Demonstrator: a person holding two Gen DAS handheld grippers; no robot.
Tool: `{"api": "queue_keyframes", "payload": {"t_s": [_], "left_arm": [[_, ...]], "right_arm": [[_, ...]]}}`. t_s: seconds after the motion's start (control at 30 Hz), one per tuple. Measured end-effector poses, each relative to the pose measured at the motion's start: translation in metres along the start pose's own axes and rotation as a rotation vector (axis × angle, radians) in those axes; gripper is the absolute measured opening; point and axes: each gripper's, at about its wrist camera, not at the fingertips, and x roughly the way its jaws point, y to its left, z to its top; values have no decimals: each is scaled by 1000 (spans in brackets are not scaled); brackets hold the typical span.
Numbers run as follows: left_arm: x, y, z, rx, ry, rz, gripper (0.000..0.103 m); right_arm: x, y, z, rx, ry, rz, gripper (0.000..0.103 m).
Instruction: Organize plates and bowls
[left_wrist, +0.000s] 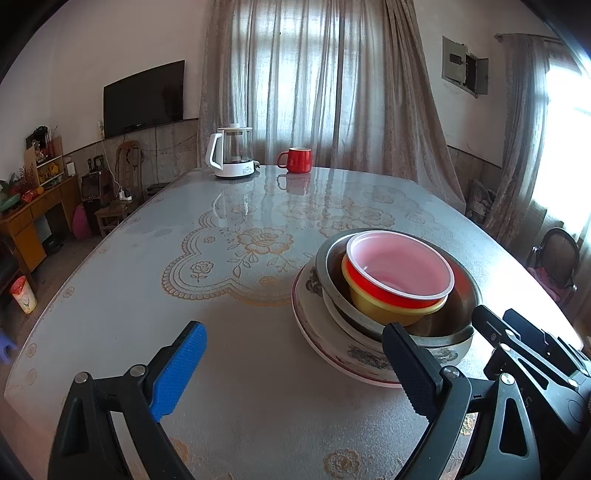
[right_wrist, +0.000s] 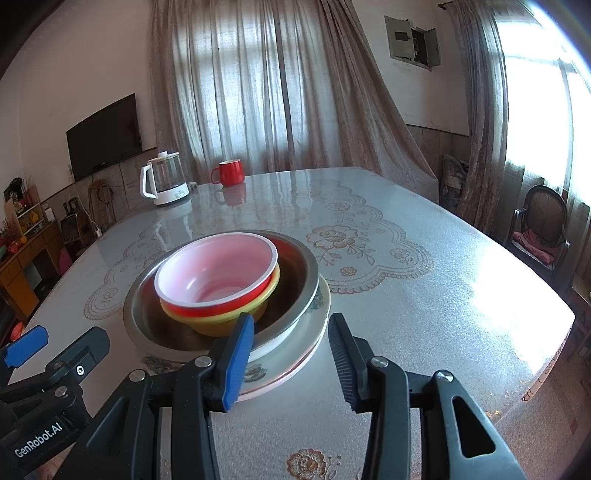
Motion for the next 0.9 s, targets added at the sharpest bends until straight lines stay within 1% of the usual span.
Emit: {"api": "queue_keyframes", "payload": {"t_s": [0.4,0.63,0.7,0.77,0.9], "left_arm": [[2,1,2,0,-2,-20,96],[3,-3,1,26,-9,-15,96],[1,-3,1,26,-19,-32,96],[-1,-4,2,31,-31,-28,93],[1,-1,3,8,-10,-22,94]], "right_arm": [[3,-2,0,-3,-1,-2,42],[4,-3,0,-5,-6,-2,43],[5,-4,0,-2,-7,-2,44],[5,-4,1,-2,-9,-4,44],[6,-5,1,-1,-7,0,44]]}}
